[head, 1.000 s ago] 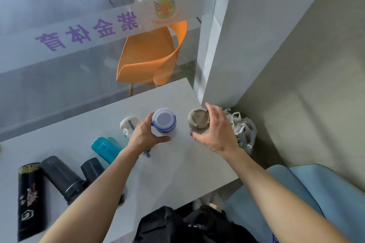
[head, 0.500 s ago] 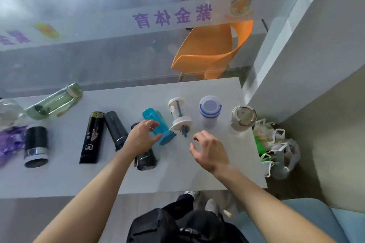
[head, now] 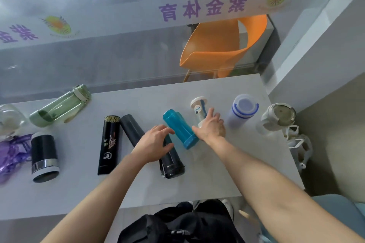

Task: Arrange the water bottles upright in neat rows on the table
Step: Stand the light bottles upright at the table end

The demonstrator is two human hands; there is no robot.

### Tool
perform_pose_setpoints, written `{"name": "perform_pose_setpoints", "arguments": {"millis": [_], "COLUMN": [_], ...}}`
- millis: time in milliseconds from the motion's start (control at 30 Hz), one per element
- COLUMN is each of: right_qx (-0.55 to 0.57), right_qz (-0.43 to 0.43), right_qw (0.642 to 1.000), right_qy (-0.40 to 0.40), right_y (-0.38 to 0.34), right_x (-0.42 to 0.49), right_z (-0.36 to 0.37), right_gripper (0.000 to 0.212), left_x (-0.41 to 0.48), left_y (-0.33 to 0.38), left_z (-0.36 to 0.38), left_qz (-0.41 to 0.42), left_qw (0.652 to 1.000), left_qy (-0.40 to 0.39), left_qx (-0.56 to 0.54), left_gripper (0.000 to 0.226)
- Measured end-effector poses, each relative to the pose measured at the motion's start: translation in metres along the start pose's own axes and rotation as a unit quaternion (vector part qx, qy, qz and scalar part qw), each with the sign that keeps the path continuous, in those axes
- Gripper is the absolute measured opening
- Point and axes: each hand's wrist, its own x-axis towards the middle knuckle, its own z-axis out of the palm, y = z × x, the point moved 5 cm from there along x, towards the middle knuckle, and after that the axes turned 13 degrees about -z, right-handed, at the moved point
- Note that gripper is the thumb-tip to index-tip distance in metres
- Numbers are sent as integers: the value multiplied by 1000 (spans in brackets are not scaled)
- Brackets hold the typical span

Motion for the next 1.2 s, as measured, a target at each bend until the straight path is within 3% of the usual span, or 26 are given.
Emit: {"name": "perform_pose_setpoints", "arguments": {"millis": [100,233,467,600,700,800,900,1033,1100,1200], "right_qx": [84,123,149,116,63,-5,-69,-158,-185,-227], "right_qz": [69,87,133,142,133,111,77,44,37,17], "right_qw": [994,989,976,973,973,975,979,980,978,972], "right_qy": [-17,-14,86,141,178,192,174,115,88,48], "right_y": [1,5,27,39,47,53,53,46,39,28], "right_x": [6,-7,-92,-127,-142,-149,-150,-147,-142,-133], "right_z": [2,0,-4,-10,-20,-34,-48,-58,-58,-50], "right_gripper": [97,85,102,107,107,100,88,80,75,76], "left_x": [13,27,53,57,61,66,67,69,71,78], "left_y": [-8,-9,11,39,56,68,66,64,63,54], "left_z": [-1,6,27,46,62,66,63,35,18,13], "left_qz": [25,61,152,116,65,71,92,95,59,-22], "left_qw": [1000,998,980,977,982,990,993,991,971,897], "left_qy": [6,10,7,-20,-33,-25,-17,-5,-15,-85], "left_qx": [5,28,129,177,173,118,74,-95,-230,-433], "left_gripper": [47,49,77,105,95,74,68,61,59,64]}}
